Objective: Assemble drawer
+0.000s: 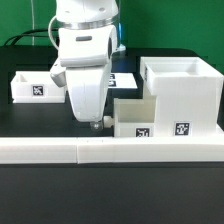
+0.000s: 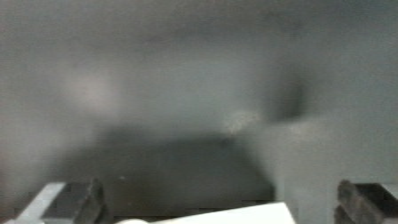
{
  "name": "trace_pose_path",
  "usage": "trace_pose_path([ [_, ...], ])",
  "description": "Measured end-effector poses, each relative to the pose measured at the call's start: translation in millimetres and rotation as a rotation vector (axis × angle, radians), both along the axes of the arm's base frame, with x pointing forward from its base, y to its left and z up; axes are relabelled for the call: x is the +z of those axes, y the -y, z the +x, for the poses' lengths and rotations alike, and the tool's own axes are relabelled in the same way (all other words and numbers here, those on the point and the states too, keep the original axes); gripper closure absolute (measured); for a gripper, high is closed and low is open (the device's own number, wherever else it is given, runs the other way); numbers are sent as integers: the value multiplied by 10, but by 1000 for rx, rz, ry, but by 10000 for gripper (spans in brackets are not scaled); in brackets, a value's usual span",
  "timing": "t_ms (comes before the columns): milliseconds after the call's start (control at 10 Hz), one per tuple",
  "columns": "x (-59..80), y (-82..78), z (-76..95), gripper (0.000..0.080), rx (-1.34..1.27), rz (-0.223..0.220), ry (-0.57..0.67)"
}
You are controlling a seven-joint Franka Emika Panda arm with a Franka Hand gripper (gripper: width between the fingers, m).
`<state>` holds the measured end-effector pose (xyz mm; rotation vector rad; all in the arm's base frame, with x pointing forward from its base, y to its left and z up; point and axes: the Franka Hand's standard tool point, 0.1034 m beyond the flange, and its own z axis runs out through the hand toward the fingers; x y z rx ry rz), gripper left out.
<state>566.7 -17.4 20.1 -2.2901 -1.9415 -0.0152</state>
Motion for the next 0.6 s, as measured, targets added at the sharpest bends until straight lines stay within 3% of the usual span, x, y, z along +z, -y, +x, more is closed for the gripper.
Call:
trace_pose_path([
  [600, 35, -32, 53, 150, -13, -16, -8],
])
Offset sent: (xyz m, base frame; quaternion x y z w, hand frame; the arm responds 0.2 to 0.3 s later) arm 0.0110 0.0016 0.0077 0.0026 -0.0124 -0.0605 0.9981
